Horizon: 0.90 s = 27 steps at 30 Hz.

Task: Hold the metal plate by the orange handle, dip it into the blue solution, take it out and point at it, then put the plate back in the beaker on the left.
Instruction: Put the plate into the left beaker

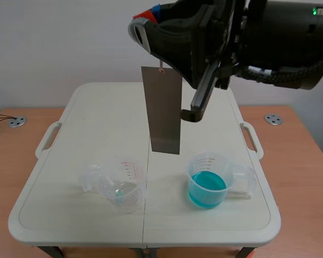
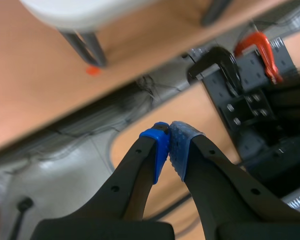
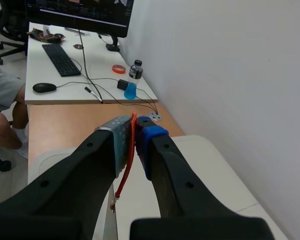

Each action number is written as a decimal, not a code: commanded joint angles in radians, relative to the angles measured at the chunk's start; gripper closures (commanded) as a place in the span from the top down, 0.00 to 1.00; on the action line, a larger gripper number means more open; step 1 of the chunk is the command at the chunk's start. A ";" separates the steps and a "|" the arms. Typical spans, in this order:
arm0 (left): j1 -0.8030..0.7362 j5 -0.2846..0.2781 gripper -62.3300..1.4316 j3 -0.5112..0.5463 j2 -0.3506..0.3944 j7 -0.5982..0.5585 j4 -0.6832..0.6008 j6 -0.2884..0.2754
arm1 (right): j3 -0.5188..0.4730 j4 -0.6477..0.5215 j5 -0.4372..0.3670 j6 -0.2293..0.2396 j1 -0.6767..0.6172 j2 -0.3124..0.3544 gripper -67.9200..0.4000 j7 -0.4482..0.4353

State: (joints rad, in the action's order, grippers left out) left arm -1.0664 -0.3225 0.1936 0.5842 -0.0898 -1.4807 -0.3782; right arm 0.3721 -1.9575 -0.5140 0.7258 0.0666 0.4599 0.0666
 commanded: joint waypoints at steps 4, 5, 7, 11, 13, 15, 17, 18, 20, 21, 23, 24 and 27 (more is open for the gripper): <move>0.006 -0.007 0.05 -0.040 -0.005 -0.014 0.021 -0.010 | 0.040 -0.018 -0.012 -0.010 0.053 -0.032 0.02 0.029; 0.006 -0.007 0.05 -0.048 -0.006 -0.015 0.027 -0.010 | 0.048 -0.018 -0.010 -0.015 0.058 -0.041 0.02 0.034; 0.006 -0.007 0.05 -0.059 -0.011 -0.014 0.034 -0.010 | 0.067 -0.018 -0.009 -0.027 0.071 -0.057 0.02 0.048; 0.006 -0.003 0.05 -0.062 -0.019 -0.014 0.052 -0.010 | 0.102 -0.005 -0.006 -0.030 0.098 -0.092 0.02 0.067; 0.006 -0.003 0.05 -0.062 -0.019 -0.014 0.059 -0.010 | 0.115 0.006 -0.005 -0.030 0.108 -0.111 0.02 0.071; 0.006 -0.003 0.05 -0.062 -0.019 -0.014 0.063 -0.010 | 0.132 0.021 -0.001 -0.030 0.117 -0.126 0.02 0.078; 0.006 -0.003 0.05 -0.062 -0.019 -0.014 0.063 -0.010 | 0.147 0.037 0.014 -0.030 0.126 -0.143 0.02 0.079; 0.006 -0.003 0.05 -0.062 -0.019 -0.014 0.066 -0.010 | 0.155 0.047 0.016 -0.030 0.131 -0.151 0.02 0.084; 0.006 -0.003 0.05 -0.064 -0.021 -0.014 0.075 -0.010 | 0.167 0.067 0.016 -0.030 0.136 -0.167 0.02 0.086; 0.006 -0.003 0.05 -0.065 -0.023 -0.014 0.082 -0.010 | 0.172 0.076 0.016 -0.030 0.136 -0.174 0.02 0.086; 0.006 -0.003 0.05 -0.070 -0.032 -0.010 0.104 -0.010 | 0.182 0.097 0.020 -0.030 0.136 -0.190 0.02 0.087; 0.006 -0.003 0.05 -0.071 -0.039 -0.010 0.117 -0.009 | 0.187 0.106 0.024 -0.030 0.136 -0.198 0.02 0.089; 0.017 -0.002 0.05 -0.071 -0.062 -0.010 0.160 -0.010 | 0.201 0.131 0.058 -0.030 0.136 -0.220 0.02 0.093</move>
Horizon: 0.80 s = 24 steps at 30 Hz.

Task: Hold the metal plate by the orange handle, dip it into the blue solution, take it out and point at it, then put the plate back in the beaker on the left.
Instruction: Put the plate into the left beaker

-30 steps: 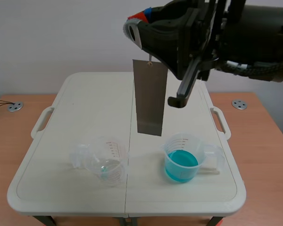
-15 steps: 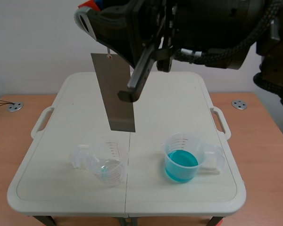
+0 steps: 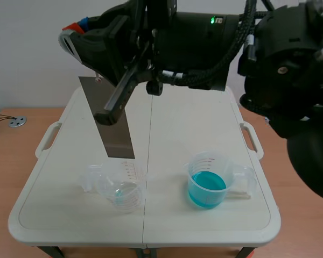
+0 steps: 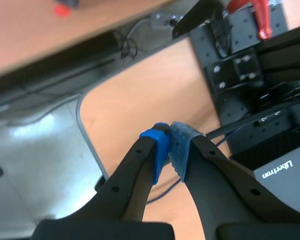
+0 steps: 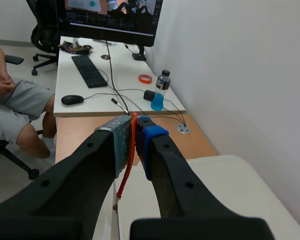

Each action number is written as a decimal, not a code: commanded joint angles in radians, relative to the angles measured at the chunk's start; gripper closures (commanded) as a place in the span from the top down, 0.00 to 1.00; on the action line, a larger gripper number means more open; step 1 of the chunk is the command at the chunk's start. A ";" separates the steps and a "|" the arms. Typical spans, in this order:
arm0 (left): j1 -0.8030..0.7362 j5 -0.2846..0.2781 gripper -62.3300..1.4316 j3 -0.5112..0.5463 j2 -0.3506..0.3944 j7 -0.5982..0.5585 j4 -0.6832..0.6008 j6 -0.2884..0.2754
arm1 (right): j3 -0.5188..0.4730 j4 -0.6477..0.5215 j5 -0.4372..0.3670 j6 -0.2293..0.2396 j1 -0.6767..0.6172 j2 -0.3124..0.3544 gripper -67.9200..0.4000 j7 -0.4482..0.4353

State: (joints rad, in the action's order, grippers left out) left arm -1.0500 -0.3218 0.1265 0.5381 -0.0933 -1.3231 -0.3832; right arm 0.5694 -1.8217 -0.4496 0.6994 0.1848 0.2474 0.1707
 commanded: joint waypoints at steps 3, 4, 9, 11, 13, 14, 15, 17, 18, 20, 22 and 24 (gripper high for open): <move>0.037 0.008 0.05 -0.004 -0.043 -0.007 0.053 -0.005 | 0.017 0.019 0.015 -0.003 0.018 -0.027 0.02 -0.011; 0.050 0.020 0.05 -0.004 -0.051 -0.007 0.070 -0.005 | 0.020 0.029 0.021 -0.003 0.018 -0.035 0.02 -0.011; 0.106 0.089 0.05 -0.005 -0.093 -0.006 0.140 -0.005 | 0.023 0.071 0.039 -0.003 0.018 -0.063 0.02 -0.011; 0.113 0.101 0.05 -0.006 -0.101 -0.011 0.151 -0.006 | 0.028 0.082 0.044 -0.003 0.018 -0.068 0.02 -0.011; 0.117 0.106 0.05 -0.013 -0.103 -0.012 0.153 -0.008 | 0.033 0.093 0.056 -0.003 0.018 -0.075 0.02 -0.011; 0.117 0.106 0.05 -0.018 -0.103 -0.013 0.153 -0.008 | 0.035 0.097 0.058 -0.003 0.018 -0.076 0.02 -0.011; 0.117 0.106 0.05 -0.024 -0.103 -0.015 0.153 -0.008 | 0.039 0.098 0.058 -0.003 0.018 -0.076 0.02 -0.011; 0.117 0.106 0.05 -0.034 -0.103 -0.015 0.153 -0.008 | 0.045 0.099 0.060 -0.003 0.018 -0.076 0.02 -0.011; 0.117 0.106 0.05 -0.040 -0.105 -0.015 0.153 -0.008 | 0.048 0.099 0.061 -0.003 0.018 -0.076 0.02 -0.011; 0.117 0.106 0.05 -0.050 -0.106 -0.015 0.153 -0.008 | 0.048 0.101 0.061 -0.003 0.018 -0.076 0.02 -0.011; 0.117 0.106 0.05 -0.059 -0.106 -0.015 0.153 -0.008 | 0.049 0.106 0.061 -0.003 0.018 -0.076 0.02 -0.011; 0.117 0.106 0.05 -0.066 -0.106 -0.015 0.153 -0.008 | 0.049 0.116 0.061 -0.003 0.018 -0.076 0.02 -0.011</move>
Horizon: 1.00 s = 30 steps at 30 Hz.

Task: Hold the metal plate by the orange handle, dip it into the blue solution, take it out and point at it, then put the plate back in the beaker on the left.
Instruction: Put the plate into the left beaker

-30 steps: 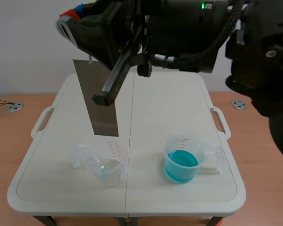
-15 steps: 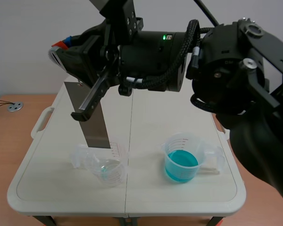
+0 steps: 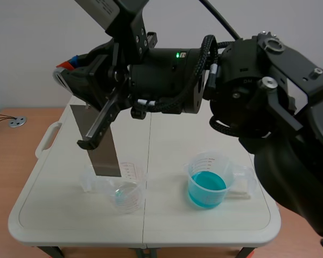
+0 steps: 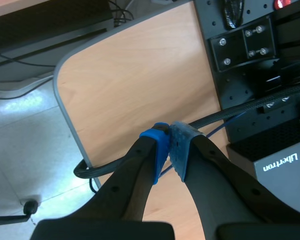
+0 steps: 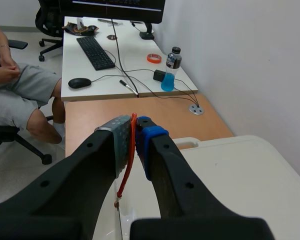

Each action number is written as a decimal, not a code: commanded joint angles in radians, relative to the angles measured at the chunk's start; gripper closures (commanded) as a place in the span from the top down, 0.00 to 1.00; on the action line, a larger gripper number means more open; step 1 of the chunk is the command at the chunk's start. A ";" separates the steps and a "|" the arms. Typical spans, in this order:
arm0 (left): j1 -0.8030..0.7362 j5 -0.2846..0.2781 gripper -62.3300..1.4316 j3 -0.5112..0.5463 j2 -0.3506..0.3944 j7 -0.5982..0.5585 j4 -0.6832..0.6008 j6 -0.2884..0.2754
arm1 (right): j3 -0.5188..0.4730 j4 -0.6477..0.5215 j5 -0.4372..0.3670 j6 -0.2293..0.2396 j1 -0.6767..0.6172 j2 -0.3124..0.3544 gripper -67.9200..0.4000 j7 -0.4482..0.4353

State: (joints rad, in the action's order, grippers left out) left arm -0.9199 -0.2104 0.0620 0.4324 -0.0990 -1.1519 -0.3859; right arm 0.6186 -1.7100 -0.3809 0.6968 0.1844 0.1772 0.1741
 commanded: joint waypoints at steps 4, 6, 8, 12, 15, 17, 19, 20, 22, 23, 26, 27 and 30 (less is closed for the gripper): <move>-0.012 -0.005 0.05 -0.005 0.000 -0.009 -0.019 -0.005 | 0.000 0.025 -0.008 0.000 0.018 -0.006 0.02 -0.015; -0.010 -0.005 0.05 -0.005 0.000 -0.009 -0.019 -0.005 | 0.000 0.037 -0.008 0.000 0.018 -0.006 0.02 -0.016; -0.010 -0.005 0.05 -0.005 0.000 -0.009 -0.019 -0.005 | 0.000 0.047 -0.008 0.000 0.018 -0.006 0.02 -0.016; -0.008 -0.005 0.05 -0.005 0.000 -0.009 -0.019 -0.005 | 0.000 0.072 -0.008 0.000 0.018 -0.006 0.02 -0.016; -0.008 -0.005 0.05 -0.005 0.000 -0.009 -0.019 -0.005 | 0.000 0.092 -0.008 0.000 0.018 -0.006 0.02 -0.016; -0.008 -0.005 0.05 -0.005 0.000 -0.009 -0.019 -0.005 | 0.000 0.105 -0.008 0.000 0.018 -0.006 0.02 -0.016; -0.008 -0.005 0.05 -0.005 0.000 -0.009 -0.019 -0.005 | 0.000 0.117 -0.008 0.000 0.018 -0.006 0.02 -0.017; -0.008 -0.005 0.05 -0.005 0.000 -0.009 -0.019 -0.005 | 0.000 0.124 -0.008 0.000 0.018 -0.006 0.02 -0.020; -0.008 -0.005 0.05 -0.005 0.000 -0.009 -0.019 -0.005 | 0.001 0.140 -0.008 0.000 0.018 -0.006 0.02 -0.031; -0.008 -0.005 0.05 -0.005 0.000 -0.009 -0.019 -0.005 | 0.005 0.148 -0.008 0.000 0.018 -0.006 0.02 -0.034; -0.008 -0.005 0.05 -0.005 0.000 -0.009 -0.019 -0.005 | 0.024 0.170 -0.008 0.000 0.018 -0.006 0.02 -0.034; -0.008 -0.005 0.05 -0.005 0.000 -0.009 -0.019 -0.005 | 0.033 0.177 -0.008 0.000 0.018 -0.006 0.02 -0.034; -0.008 -0.005 0.05 -0.005 0.000 -0.009 -0.019 -0.005 | 0.054 0.188 -0.008 -0.001 0.015 -0.006 0.02 -0.035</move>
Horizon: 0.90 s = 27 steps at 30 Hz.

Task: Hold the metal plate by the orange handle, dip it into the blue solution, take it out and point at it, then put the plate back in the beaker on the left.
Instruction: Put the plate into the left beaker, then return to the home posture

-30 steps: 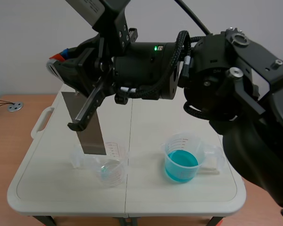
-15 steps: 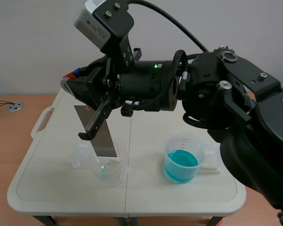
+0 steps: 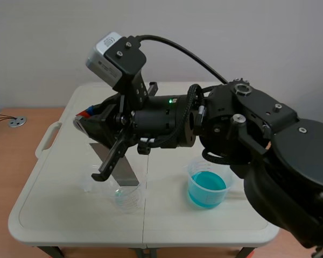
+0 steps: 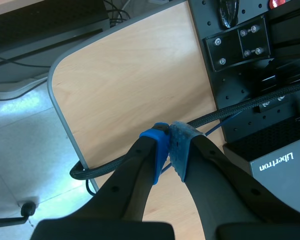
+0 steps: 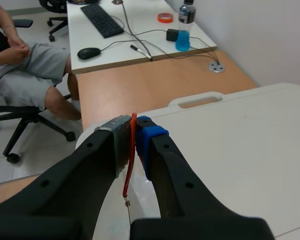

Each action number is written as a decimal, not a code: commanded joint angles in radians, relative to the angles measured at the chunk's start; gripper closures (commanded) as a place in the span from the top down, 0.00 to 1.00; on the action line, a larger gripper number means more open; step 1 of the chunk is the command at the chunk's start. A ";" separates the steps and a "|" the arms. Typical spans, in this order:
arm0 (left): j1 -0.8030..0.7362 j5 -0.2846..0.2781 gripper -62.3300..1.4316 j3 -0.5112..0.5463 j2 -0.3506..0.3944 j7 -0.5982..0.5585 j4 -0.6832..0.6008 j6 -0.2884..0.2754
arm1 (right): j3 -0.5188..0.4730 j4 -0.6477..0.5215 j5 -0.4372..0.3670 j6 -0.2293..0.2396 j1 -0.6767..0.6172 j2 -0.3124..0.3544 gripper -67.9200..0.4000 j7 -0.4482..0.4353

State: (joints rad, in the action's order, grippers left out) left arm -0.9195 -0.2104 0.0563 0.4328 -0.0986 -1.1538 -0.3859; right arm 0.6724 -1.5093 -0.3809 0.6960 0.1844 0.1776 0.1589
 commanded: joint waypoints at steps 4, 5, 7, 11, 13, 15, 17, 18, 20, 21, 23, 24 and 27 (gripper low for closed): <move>-0.008 -0.005 0.05 0.001 0.000 -0.009 -0.017 -0.005 | 0.016 -0.001 -0.008 0.000 0.015 -0.006 0.02 -0.027; -0.008 -0.005 0.05 0.001 0.000 -0.009 -0.017 -0.005 | 0.019 0.000 -0.008 0.000 0.015 -0.006 0.02 -0.027; -0.008 -0.005 0.05 0.001 0.000 -0.009 -0.017 -0.005 | 0.024 0.003 -0.008 0.000 0.015 -0.006 0.02 -0.027; -0.008 -0.005 0.05 0.001 0.000 -0.009 -0.017 -0.005 | 0.024 0.011 -0.008 0.000 0.015 -0.006 0.02 -0.027; -0.008 -0.005 0.05 0.001 0.000 -0.009 -0.017 -0.005 | 0.024 0.018 -0.008 0.000 0.015 -0.006 0.02 -0.027; -0.008 -0.005 0.05 0.001 0.000 -0.009 -0.017 -0.005 | 0.024 0.026 -0.008 0.000 0.015 -0.006 0.02 -0.027; -0.008 -0.005 0.05 0.001 0.000 -0.009 -0.017 -0.005 | 0.024 0.034 -0.008 0.000 0.014 -0.006 0.02 -0.027; -0.008 -0.005 0.05 0.001 0.000 -0.009 -0.017 -0.005 | 0.024 0.040 -0.008 0.000 0.014 -0.006 0.02 -0.027; -0.008 -0.005 0.05 0.001 0.000 -0.009 -0.017 -0.005 | 0.024 0.049 -0.008 0.000 0.014 -0.006 0.02 -0.030; -0.008 -0.005 0.05 0.001 0.000 -0.009 -0.017 -0.005 | 0.024 0.055 -0.008 0.000 0.014 -0.006 0.02 -0.032; -0.008 -0.005 0.05 0.001 0.000 -0.009 -0.017 -0.005 | 0.024 0.067 -0.008 0.000 0.014 -0.006 0.02 -0.040; -0.008 -0.005 0.05 0.001 0.000 -0.009 -0.017 -0.005 | 0.024 0.074 -0.008 0.000 0.014 -0.006 0.02 -0.043; -0.008 -0.005 0.05 0.001 0.000 -0.009 -0.017 -0.005 | 0.023 0.101 -0.008 -0.001 0.014 -0.006 0.02 -0.060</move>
State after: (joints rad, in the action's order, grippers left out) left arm -0.9195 -0.2104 0.0563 0.4328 -0.0986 -1.1538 -0.3859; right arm 0.6960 -1.4090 -0.3809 0.6960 0.1825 0.1776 0.1181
